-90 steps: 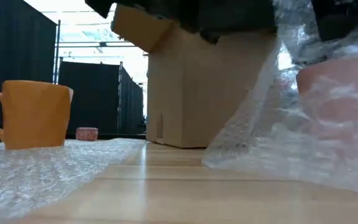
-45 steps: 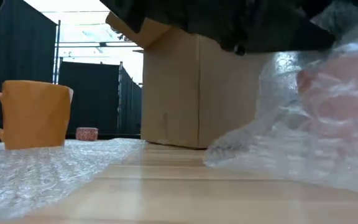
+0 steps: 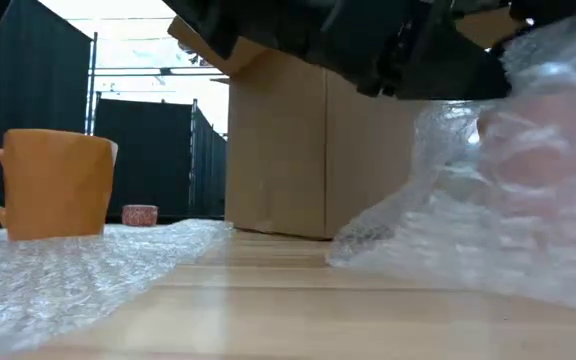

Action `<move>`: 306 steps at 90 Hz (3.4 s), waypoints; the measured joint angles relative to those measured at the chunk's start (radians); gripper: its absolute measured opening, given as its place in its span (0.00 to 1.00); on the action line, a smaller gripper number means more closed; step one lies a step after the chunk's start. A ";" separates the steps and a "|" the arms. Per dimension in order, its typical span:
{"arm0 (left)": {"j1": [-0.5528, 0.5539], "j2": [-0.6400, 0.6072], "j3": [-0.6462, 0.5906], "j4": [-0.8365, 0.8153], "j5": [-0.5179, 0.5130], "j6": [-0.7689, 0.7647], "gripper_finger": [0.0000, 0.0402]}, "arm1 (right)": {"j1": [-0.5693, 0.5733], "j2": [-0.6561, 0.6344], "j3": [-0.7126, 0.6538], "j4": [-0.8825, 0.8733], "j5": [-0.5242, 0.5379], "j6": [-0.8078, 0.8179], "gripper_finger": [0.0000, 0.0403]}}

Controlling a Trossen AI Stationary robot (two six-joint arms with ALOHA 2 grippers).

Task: Wrap mug
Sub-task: Wrap the pink mug in the bubble wrap

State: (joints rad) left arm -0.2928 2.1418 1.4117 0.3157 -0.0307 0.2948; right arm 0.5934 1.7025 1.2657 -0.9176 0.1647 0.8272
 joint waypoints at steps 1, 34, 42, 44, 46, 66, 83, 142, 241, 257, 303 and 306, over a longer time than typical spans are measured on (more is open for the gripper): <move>0.000 0.000 0.000 0.000 0.000 0.000 0.00 | 0.000 0.000 0.004 -0.005 0.003 0.000 0.31; 0.001 0.000 0.000 0.007 0.000 0.000 0.00 | 0.004 -0.001 0.094 -0.140 0.019 0.000 0.31; 0.001 0.000 0.000 0.008 0.000 0.000 0.00 | 0.004 -0.001 0.136 -0.179 0.023 0.002 0.31; 0.001 0.000 0.000 0.008 0.000 0.000 0.00 | 0.004 -0.001 0.146 -0.184 0.027 0.002 0.31; 0.001 0.000 0.000 0.008 0.000 0.000 0.00 | 0.004 -0.001 0.157 -0.186 0.032 0.001 0.31; 0.001 0.000 0.000 0.008 0.000 0.000 0.00 | 0.004 -0.001 0.211 -0.191 0.065 -0.004 0.31; 0.001 0.000 0.000 0.008 0.001 0.000 0.00 | 0.004 0.000 0.210 -0.178 0.138 0.001 0.31; 0.001 0.000 -0.001 0.008 0.001 0.000 0.00 | 0.008 0.001 -0.040 0.000 0.080 0.108 0.31; 0.001 -0.001 -0.002 0.011 0.003 0.001 0.00 | -0.044 -0.005 -0.001 -0.015 -0.041 0.017 0.31; 0.001 -0.003 -0.002 0.007 0.003 0.002 0.00 | -0.042 -0.006 0.057 -0.110 -0.042 0.022 0.31; 0.001 -0.002 -0.002 0.007 0.002 0.000 0.00 | 0.023 -0.021 0.210 -0.306 0.054 0.105 0.31; 0.001 -0.002 -0.002 0.008 0.002 0.000 0.00 | 0.036 -0.024 0.210 -0.308 0.090 0.121 0.31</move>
State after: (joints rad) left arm -0.2920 2.1403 1.4101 0.3237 -0.0288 0.2951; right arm 0.6296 1.6781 1.4761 -1.2255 0.2546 0.9484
